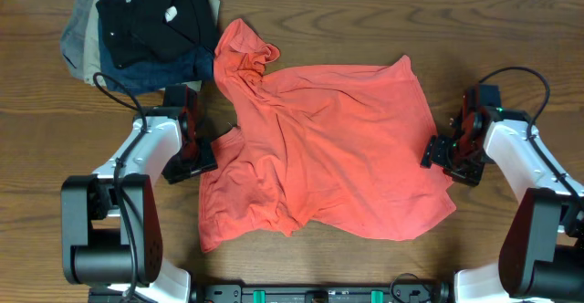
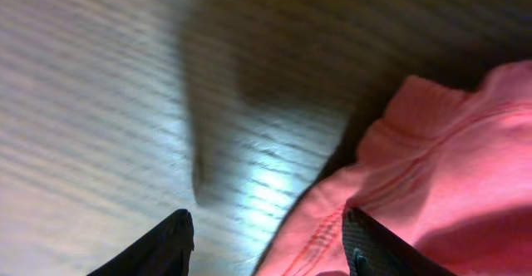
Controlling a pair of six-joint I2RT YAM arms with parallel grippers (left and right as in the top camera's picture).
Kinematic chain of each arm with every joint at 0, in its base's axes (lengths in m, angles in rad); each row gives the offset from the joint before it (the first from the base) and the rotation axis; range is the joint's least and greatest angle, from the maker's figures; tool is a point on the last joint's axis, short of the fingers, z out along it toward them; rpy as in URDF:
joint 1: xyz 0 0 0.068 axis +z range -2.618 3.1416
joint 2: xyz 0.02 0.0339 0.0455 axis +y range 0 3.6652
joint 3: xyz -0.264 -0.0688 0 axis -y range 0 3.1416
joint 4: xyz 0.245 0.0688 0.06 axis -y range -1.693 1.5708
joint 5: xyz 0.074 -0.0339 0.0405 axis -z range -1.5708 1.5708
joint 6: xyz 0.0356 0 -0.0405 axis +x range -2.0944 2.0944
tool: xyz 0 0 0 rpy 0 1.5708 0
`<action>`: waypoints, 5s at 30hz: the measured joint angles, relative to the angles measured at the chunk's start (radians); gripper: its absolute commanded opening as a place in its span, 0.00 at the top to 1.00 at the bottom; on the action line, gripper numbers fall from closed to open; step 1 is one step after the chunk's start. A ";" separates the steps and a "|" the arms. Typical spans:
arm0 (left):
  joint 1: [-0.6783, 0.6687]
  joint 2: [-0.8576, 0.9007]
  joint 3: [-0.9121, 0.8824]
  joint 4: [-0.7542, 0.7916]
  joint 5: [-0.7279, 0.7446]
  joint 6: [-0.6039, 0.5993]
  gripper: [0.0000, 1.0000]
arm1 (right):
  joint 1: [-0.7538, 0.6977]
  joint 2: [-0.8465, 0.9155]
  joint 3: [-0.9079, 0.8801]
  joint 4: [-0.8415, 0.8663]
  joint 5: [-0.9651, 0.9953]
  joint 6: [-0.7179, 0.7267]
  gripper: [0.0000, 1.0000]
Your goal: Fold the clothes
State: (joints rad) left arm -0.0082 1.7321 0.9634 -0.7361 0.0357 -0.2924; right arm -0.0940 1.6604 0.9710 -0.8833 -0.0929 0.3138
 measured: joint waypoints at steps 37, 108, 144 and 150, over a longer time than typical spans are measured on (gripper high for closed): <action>0.005 -0.009 -0.046 0.060 0.049 0.028 0.41 | 0.045 0.105 0.001 0.053 0.182 0.080 0.99; -0.518 -0.364 -0.271 -0.160 0.222 -0.266 0.27 | -0.263 0.111 0.422 -0.454 -0.047 0.048 0.05; -0.515 -0.186 -0.085 -0.166 0.107 -0.287 0.93 | -0.245 0.111 0.422 -0.444 0.004 0.045 0.03; -0.486 -0.185 -0.085 0.011 0.045 -0.254 0.94 | -0.245 0.111 0.421 -0.440 0.005 0.045 0.02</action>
State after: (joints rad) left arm -0.4942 1.5467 0.8787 -0.7246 0.0811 -0.5465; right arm -0.3389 1.7710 1.3918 -1.3231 -0.0883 0.3584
